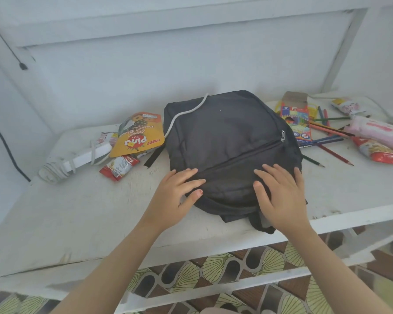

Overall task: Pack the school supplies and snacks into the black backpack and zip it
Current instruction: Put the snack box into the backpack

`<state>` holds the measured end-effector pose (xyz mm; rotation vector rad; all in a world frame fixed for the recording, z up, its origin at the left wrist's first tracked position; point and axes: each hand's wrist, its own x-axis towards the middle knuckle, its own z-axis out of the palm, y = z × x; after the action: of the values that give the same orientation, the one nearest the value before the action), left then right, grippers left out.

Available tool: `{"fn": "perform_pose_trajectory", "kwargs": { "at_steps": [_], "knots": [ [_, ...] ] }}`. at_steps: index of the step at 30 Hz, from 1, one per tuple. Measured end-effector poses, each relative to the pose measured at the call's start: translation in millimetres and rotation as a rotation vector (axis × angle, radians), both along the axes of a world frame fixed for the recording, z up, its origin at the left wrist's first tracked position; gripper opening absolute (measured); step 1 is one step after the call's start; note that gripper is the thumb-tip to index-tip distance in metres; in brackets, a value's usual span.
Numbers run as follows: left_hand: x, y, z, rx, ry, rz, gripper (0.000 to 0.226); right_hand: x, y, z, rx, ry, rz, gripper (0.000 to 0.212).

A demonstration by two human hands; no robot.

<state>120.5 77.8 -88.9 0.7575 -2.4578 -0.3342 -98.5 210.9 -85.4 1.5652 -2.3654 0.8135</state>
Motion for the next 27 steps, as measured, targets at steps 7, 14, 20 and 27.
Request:
{"fn": "perform_pose_trajectory", "kwargs": {
  "at_steps": [7, 14, 20, 27],
  "knots": [
    [-1.3, 2.7, -9.2, 0.030, 0.090, 0.000, 0.038, -2.9, -0.6, 5.9, 0.122, 0.037, 0.000, 0.060],
    [17.5, -14.4, 2.1, -0.060, 0.215, 0.286, 0.038, -5.6, -51.6, 55.0, 0.088, 0.085, 0.163, 0.029],
    [48.9, -69.2, 9.6, -0.048, 0.033, 0.631, 0.029, 25.3, -128.8, 75.7, 0.070, 0.062, 0.465, 0.036],
    [62.3, -115.1, 23.7, -0.061, -0.134, 0.783, 0.048, 62.0, -210.0, 67.7, 0.144, 0.175, 0.651, 0.036]
  ]
}}
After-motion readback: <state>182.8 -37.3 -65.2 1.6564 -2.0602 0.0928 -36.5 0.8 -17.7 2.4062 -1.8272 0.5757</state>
